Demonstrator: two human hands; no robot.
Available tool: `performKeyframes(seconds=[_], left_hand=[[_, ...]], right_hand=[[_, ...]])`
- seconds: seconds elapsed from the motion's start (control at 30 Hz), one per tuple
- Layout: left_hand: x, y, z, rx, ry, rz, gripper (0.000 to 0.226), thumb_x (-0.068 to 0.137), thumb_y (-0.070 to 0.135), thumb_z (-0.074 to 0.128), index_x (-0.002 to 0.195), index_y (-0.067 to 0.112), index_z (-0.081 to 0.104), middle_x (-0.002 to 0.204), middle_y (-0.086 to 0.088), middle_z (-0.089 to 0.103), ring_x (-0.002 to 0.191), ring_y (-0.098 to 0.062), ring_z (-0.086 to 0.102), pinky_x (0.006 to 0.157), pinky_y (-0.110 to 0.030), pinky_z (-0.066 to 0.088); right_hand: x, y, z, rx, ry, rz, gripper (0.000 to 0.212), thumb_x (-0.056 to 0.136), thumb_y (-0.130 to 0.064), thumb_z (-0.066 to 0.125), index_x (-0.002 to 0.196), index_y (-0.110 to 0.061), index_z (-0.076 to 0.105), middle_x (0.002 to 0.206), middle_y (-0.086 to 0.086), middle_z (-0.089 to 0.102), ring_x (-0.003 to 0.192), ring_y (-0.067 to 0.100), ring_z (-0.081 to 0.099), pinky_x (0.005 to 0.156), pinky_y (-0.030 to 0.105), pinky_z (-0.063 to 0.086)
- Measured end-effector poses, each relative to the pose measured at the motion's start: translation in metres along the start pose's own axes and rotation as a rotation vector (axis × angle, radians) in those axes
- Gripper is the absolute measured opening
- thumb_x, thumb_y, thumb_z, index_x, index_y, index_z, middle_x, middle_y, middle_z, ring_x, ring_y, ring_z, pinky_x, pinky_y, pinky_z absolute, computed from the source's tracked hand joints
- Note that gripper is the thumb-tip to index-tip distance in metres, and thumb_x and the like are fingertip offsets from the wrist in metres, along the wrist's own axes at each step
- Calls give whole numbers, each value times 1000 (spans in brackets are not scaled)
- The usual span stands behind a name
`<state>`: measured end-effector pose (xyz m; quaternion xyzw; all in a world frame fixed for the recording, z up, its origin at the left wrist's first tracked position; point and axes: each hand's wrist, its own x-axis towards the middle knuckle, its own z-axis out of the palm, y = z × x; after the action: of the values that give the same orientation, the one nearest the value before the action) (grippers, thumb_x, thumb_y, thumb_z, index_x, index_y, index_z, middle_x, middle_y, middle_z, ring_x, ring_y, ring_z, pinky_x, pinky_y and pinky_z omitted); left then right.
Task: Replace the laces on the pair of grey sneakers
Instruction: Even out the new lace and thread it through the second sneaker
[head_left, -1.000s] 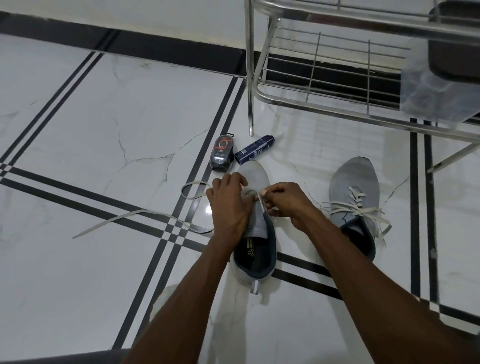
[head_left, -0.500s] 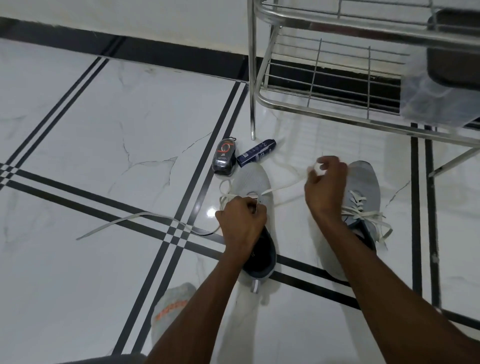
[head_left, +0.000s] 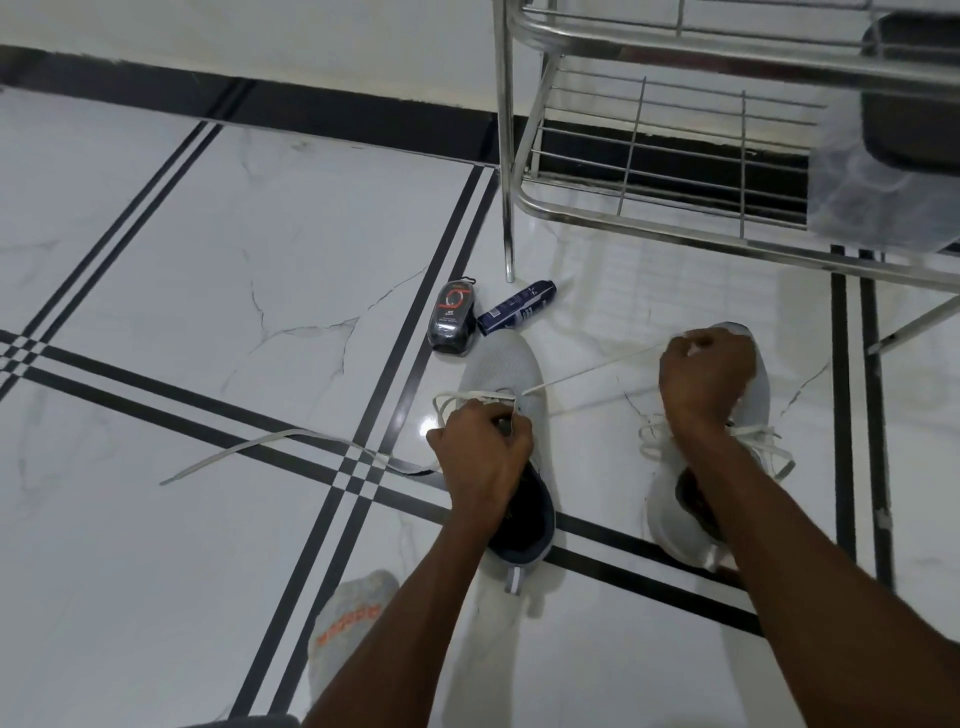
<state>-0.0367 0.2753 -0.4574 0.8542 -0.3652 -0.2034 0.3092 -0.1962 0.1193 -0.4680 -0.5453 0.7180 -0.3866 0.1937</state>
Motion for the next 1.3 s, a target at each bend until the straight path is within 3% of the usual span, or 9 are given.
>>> performKeyframes(seconds=[0.13,0.23,0.4,0.47,0.6,0.73,0.83,0.97,1.3], left_hand=[[1,1,-1,-21,1,8,19,86,29,63,71,25,72,65,12,65,65,-10,58,90,-44,47],[2,5,-1,-42,-10,18,17,87,30,64,74,24,75,70,10,70,69,-11,61,91,-46,47],[2,1,-1,-29,-15,7,19,87,31,63,76,23,76,70,10,69,70,-10,61,92,-49,48],[1,0,-3,-29,5,-12,18,86,30,64,74,23,75,65,11,65,67,-10,58,92,-48,48],[-1,0,-4,-58,-15,-13,15,84,30,63,78,27,77,63,16,59,70,-9,59,92,-49,49],[-2,-6,-4,-73,-10,-28,14,84,31,63,81,28,77,68,14,64,73,-11,63,92,-51,49],[0,-2,-3,-73,-2,3,15,87,34,66,83,27,78,71,17,63,75,-10,63,90,-48,51],[4,-1,0,-69,5,4,14,86,30,67,86,24,80,74,17,62,75,-9,60,94,-50,50],[15,-13,-11,-206,97,-16,23,96,29,62,117,18,64,114,3,54,84,-4,58,74,-19,42]], right_hand=[[-36,-11,14,-45,-359,-160,45,91,-8,70,134,-3,58,138,16,50,117,20,52,99,11,27],[-67,-21,29,-85,-787,-428,32,91,-22,71,121,-11,71,121,12,62,111,23,60,98,32,45],[-71,-23,42,-279,-688,-679,18,98,-11,57,93,-2,72,97,6,57,78,21,61,72,35,55],[-53,-20,34,-265,-551,-502,21,100,-7,45,100,1,64,94,0,54,72,11,53,63,10,45],[-6,4,0,-64,-87,-64,19,89,10,46,100,8,61,102,11,61,94,31,62,82,12,38],[-51,-17,15,-51,-390,-277,45,92,-5,65,136,-11,53,145,4,39,98,2,48,86,18,48],[-81,-20,29,-115,-731,-520,23,94,-21,66,116,-16,68,138,2,46,96,9,58,84,34,53],[-81,-19,38,-90,-718,-575,7,95,-11,61,92,-10,67,109,3,52,84,21,62,76,45,56],[-76,-18,37,-44,-685,-337,9,92,-7,61,91,-11,68,103,5,55,85,15,57,77,25,47]])
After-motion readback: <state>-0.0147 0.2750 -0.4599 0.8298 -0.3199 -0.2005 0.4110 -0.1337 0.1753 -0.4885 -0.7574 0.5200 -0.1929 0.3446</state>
